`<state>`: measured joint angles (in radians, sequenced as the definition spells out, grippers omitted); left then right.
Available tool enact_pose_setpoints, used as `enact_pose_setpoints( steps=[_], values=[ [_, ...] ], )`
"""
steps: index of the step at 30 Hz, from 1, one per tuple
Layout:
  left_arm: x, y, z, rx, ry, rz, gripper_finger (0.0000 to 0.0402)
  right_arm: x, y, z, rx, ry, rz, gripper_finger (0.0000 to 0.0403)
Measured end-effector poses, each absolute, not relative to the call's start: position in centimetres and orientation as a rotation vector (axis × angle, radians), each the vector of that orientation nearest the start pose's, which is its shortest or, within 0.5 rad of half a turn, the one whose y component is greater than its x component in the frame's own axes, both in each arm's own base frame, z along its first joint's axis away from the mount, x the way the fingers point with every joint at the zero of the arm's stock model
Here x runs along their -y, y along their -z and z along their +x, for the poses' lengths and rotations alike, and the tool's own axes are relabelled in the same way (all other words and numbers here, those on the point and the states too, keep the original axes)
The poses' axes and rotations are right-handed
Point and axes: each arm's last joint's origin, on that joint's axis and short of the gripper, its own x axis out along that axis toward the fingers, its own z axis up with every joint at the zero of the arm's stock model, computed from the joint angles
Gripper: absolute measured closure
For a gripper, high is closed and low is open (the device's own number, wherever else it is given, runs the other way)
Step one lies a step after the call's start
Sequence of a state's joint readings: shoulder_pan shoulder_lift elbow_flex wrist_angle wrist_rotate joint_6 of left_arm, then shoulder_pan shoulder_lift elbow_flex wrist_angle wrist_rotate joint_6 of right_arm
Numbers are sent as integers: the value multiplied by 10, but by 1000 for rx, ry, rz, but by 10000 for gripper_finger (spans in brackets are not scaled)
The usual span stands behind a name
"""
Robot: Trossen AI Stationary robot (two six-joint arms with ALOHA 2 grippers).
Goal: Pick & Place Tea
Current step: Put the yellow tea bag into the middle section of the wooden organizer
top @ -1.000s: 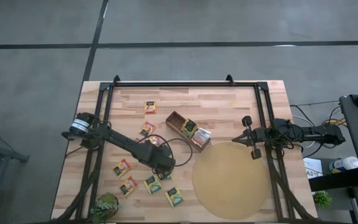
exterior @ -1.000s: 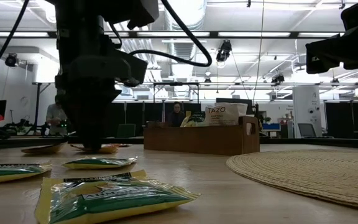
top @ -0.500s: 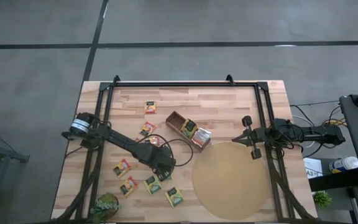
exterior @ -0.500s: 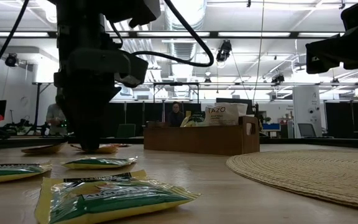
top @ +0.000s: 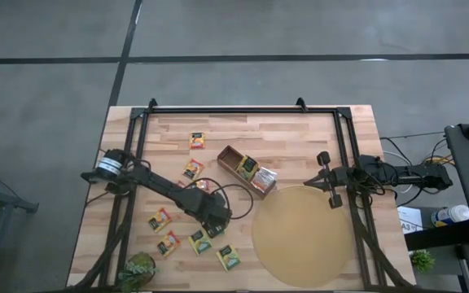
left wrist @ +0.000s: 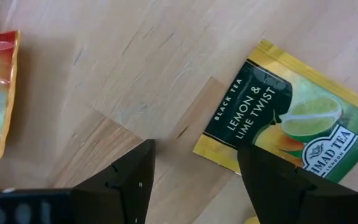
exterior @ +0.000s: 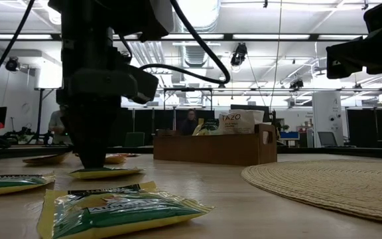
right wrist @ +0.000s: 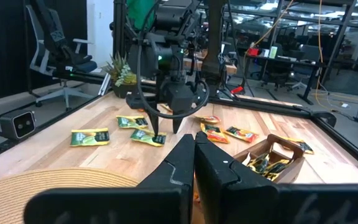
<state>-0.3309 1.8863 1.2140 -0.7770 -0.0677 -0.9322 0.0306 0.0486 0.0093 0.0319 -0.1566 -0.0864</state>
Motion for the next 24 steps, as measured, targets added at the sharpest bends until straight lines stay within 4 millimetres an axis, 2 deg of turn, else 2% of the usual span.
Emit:
enact_pose_setpoints(
  steps=[6, 9, 13, 21, 24],
  values=[
    [110, -153, 326, -1379, -447, -475, 177, -8, -166, 100, 1, -187, -86, 394],
    [110, -153, 326, -1378, -448, -475, 190, -8, -166, 100, 1, -187, -86, 394],
    [110, -152, 326, -1376, -454, -477, 242, -8, -166, 100, 1, -187, -86, 394],
    [109, -152, 326, -1363, -463, -469, 385, -8, -166, 100, 1, -188, -86, 394],
    [109, -152, 327, -1356, -466, -465, 398, -8, -166, 100, 1, -187, -86, 394]
  ],
)
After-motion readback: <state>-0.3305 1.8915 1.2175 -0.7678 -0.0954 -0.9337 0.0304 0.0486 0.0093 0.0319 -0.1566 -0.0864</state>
